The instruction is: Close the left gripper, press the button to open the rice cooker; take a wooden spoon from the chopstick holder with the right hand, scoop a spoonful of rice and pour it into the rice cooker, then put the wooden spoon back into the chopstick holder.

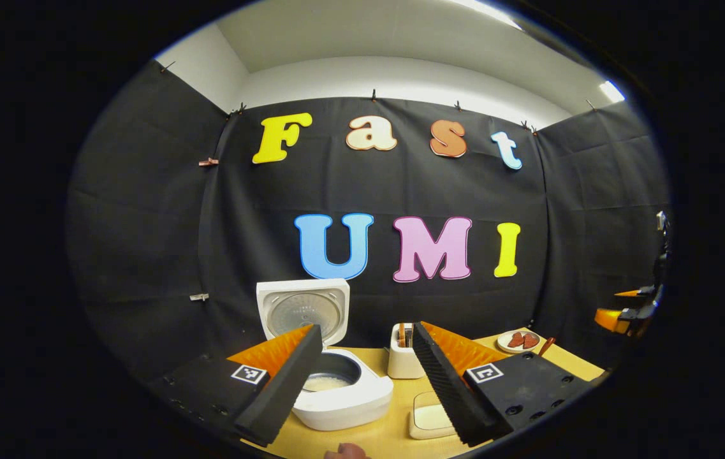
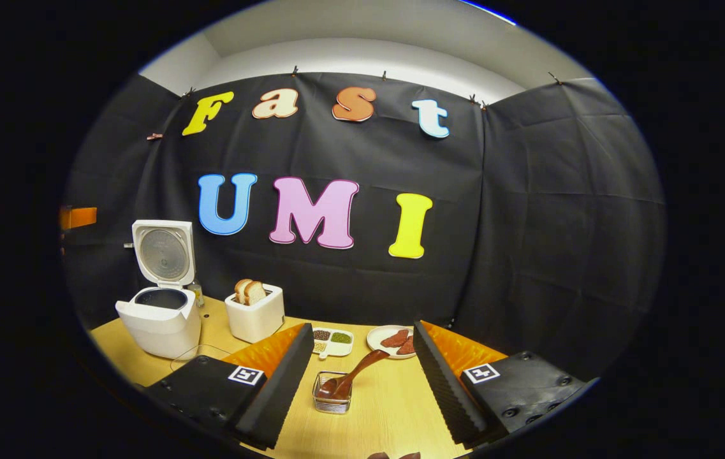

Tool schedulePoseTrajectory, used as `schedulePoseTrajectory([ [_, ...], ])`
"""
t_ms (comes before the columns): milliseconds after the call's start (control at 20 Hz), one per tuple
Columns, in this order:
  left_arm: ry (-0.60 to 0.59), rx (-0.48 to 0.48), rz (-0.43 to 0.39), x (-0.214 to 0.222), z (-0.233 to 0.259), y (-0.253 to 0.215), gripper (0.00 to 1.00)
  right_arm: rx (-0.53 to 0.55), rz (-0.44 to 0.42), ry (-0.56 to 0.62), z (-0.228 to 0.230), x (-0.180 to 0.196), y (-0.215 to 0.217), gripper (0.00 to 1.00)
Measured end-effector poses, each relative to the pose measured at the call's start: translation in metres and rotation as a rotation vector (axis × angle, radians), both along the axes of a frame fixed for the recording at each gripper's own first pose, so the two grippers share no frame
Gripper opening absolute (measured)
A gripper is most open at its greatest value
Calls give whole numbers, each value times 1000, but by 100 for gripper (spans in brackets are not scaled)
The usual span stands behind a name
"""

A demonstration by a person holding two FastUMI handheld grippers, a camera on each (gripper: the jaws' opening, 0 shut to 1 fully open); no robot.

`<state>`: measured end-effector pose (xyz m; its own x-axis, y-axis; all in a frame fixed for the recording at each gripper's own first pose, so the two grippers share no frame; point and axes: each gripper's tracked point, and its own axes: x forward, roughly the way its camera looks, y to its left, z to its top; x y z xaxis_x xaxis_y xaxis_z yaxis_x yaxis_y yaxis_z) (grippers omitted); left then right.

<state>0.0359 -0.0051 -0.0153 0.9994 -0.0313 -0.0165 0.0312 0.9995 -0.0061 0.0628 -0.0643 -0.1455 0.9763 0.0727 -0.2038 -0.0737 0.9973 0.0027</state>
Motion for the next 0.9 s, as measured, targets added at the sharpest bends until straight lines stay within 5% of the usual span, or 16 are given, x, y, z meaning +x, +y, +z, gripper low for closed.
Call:
schedulePoseTrajectory([
  [700,121,21,142,-7,-21,-6,98,239,90,310,-187,99,14,97],
  [900,164,7,181,-11,-36,-6,98,302,103,382,-224,119,21,83],
])
